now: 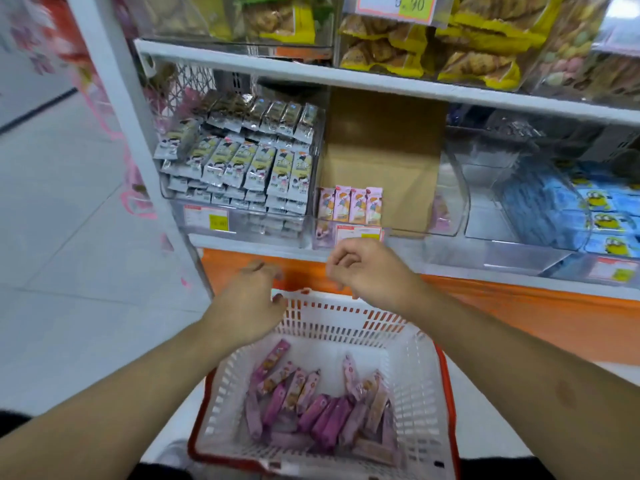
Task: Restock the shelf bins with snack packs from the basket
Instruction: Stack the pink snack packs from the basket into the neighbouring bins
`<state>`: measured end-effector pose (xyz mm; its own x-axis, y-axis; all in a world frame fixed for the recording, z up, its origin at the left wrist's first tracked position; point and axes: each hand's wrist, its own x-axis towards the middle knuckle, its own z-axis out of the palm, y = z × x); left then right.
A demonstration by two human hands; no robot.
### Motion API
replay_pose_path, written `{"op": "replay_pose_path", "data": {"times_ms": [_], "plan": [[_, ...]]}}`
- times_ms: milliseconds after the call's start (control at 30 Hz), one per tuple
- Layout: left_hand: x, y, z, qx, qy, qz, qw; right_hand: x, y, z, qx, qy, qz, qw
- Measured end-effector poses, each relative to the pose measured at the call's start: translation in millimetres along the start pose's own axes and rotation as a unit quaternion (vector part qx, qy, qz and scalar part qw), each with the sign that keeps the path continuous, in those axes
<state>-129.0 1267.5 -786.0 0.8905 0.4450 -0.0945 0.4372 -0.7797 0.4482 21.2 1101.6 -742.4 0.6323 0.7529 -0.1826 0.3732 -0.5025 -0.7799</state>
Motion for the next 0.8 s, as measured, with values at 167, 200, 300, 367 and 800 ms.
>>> {"op": "replay_pose_path", "data": {"times_ms": [167,200,300,367,800], "plan": [[-14,-58,48,0.011,-0.063,-0.103,0.993,3,60,85,-0.038,-0.130,0.087,0.987],[-16,-69,59,0.005,-0.069,-0.122,0.990,4,71,98,-0.049,-0.142,0.099,0.984],[-19,-94,90,-0.033,-0.105,-0.196,0.974,14,115,138,-0.064,-0.161,0.158,0.972],[-20,-103,108,-0.067,-0.114,-0.224,0.966,19,144,161,-0.074,-0.172,0.199,0.962],[-21,-104,139,0.033,-0.040,-0.205,0.977,31,225,241,-0.102,-0.178,0.272,0.940]]}}
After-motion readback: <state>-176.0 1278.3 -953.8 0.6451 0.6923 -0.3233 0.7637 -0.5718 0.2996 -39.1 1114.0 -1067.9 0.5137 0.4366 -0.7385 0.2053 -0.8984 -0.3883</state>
